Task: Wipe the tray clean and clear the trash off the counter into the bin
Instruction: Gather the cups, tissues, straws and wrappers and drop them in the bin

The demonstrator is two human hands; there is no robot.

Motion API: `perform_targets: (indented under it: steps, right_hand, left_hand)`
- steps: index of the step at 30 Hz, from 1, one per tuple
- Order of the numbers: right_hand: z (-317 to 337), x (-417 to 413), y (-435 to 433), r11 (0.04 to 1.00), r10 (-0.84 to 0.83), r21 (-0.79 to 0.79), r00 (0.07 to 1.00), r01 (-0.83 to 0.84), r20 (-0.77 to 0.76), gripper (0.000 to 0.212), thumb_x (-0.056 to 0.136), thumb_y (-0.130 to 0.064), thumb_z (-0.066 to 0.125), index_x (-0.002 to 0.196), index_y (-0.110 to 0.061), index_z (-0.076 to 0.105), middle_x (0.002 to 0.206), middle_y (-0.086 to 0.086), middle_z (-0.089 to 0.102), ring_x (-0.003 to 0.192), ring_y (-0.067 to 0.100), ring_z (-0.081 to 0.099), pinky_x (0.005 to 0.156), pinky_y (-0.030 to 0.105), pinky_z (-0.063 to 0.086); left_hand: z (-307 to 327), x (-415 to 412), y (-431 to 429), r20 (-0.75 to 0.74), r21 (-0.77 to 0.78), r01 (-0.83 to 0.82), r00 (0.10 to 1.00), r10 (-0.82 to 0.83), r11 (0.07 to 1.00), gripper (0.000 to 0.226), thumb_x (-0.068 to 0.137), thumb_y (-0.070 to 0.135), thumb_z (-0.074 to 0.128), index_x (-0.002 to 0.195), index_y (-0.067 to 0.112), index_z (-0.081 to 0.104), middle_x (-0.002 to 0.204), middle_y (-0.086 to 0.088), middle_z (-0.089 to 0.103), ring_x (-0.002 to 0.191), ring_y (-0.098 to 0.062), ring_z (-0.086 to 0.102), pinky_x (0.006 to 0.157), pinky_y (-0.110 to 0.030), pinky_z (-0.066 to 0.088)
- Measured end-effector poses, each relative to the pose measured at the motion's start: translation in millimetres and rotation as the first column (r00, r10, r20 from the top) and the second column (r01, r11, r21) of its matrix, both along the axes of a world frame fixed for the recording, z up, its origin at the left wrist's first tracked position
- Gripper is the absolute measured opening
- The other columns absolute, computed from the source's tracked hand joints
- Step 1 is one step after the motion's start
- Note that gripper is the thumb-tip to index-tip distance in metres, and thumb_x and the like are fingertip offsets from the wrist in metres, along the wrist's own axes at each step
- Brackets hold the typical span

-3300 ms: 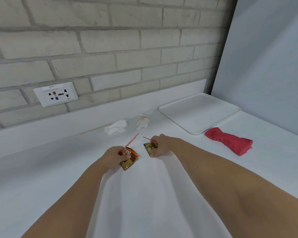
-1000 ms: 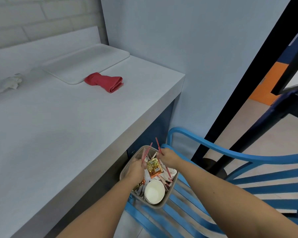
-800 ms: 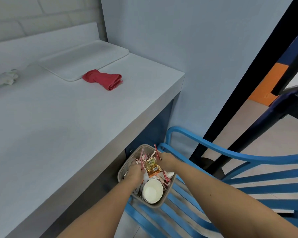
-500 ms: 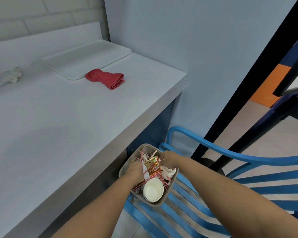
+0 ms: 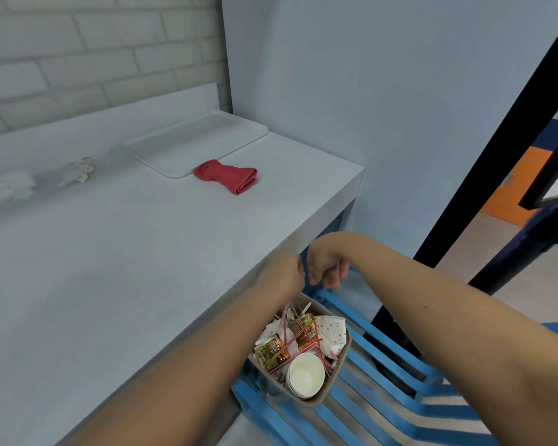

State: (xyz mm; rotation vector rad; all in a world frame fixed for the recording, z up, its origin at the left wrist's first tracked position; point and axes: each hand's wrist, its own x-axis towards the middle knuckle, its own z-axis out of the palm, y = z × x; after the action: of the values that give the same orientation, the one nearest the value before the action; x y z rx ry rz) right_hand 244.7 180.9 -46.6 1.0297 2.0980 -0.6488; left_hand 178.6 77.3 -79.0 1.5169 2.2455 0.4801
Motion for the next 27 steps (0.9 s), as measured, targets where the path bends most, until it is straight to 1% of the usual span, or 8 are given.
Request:
perform_targets:
  steps: [3,7,10,14,18,22,24,27]
  right_hand:
    - [43.7,-19.9,-1.2,0.998,0.060,0.039,0.998,-0.058,-0.033,0.028,0.089,-0.027,0.063,0.109,-0.008,0.063,0.070,0.002,0.067,0.058,0.011,0.061,0.056,0.020,0.044]
    - [79.1,-56.0,-8.3,0.989,0.118,0.106,0.984,-0.104,-0.134,0.018,0.085,-0.027,0.067,0.090,-0.010,0.064,0.064,0.003,0.063,0.052,0.013,0.047,0.051,0.021,0.033]
    - [91.5,-91.7,-20.7,0.976,0.183,0.152,0.962,-0.153,-0.205,0.017,0.086,-0.029,0.066,0.079,-0.014,0.063,0.062,0.002,0.059,0.052,0.013,0.041,0.050,0.022,0.032]
    - [97.3,-143.7,-40.5,0.960,0.259,0.170,0.933,-0.221,-0.250,0.020,0.087,-0.031,0.065,0.074,-0.016,0.060,0.062,0.000,0.057,0.053,0.014,0.041,0.050,0.021,0.032]
    - [99.2,-197.4,-60.9,0.943,0.321,0.172,0.909,-0.283,-0.266,0.018,0.088,-0.031,0.063,0.079,-0.016,0.059,0.065,0.000,0.057,0.056,0.014,0.044,0.052,0.022,0.034]
    - [95.8,-254.1,-83.1,0.934,0.353,0.161,0.893,-0.318,-0.279,0.017,0.091,-0.032,0.059,0.089,-0.015,0.058,0.069,-0.001,0.057,0.062,0.015,0.050,0.056,0.023,0.039]
    - [92.6,-279.2,-92.7,0.933,0.356,0.158,0.887,-0.323,-0.294,0.018,0.091,-0.031,0.058,0.097,-0.013,0.058,0.071,-0.001,0.057,0.068,0.017,0.053,0.057,0.023,0.042]
    - [87.2,-310.8,-103.3,0.937,0.348,0.138,0.882,-0.321,-0.316,0.020,0.091,-0.030,0.058,0.102,-0.013,0.060,0.074,0.000,0.057,0.072,0.019,0.054,0.058,0.023,0.044]
  left_hand:
    - [35.1,-18.2,0.8,-0.024,0.117,-0.061,0.998,0.064,0.991,0.022,0.093,0.018,0.048,0.102,0.003,0.062,0.104,-0.013,0.065,0.096,-0.029,0.061,0.075,-0.033,0.046]
    - [63.6,-59.6,-6.5,-0.066,0.250,-0.176,0.978,0.198,0.952,0.015,0.091,0.017,0.050,0.094,0.004,0.057,0.100,-0.011,0.059,0.091,-0.027,0.058,0.067,-0.032,0.041]
    - [73.5,-102.4,-20.7,-0.090,0.294,-0.240,0.957,0.277,0.925,0.010,0.090,0.015,0.051,0.093,0.006,0.053,0.103,-0.011,0.054,0.091,-0.027,0.055,0.067,-0.032,0.040]
    - [73.7,-165.1,-45.5,-0.116,0.285,-0.339,0.916,0.383,0.897,0.014,0.089,0.014,0.052,0.100,0.006,0.051,0.113,-0.011,0.046,0.095,-0.028,0.053,0.071,-0.033,0.041]
    - [69.4,-224.2,-75.0,-0.143,0.252,-0.433,0.868,0.476,0.865,0.015,0.088,0.012,0.052,0.101,0.005,0.052,0.115,-0.011,0.043,0.101,-0.028,0.048,0.072,-0.032,0.040]
    - [63.8,-284.2,-111.4,-0.190,0.203,-0.500,0.823,0.535,0.842,0.018,0.089,0.015,0.051,0.105,0.005,0.052,0.118,-0.011,0.040,0.106,-0.029,0.044,0.082,-0.035,0.044]
    - [60.3,-313.0,-128.7,-0.216,0.177,-0.523,0.806,0.551,0.834,0.021,0.089,0.016,0.052,0.108,0.008,0.052,0.121,-0.010,0.040,0.108,-0.028,0.043,0.084,-0.035,0.042]
    - [55.8,-351.1,-149.2,-0.245,0.143,-0.553,0.783,0.571,0.821,0.025,0.089,0.018,0.052,0.113,0.012,0.051,0.124,-0.008,0.039,0.111,-0.028,0.042,0.085,-0.033,0.037]
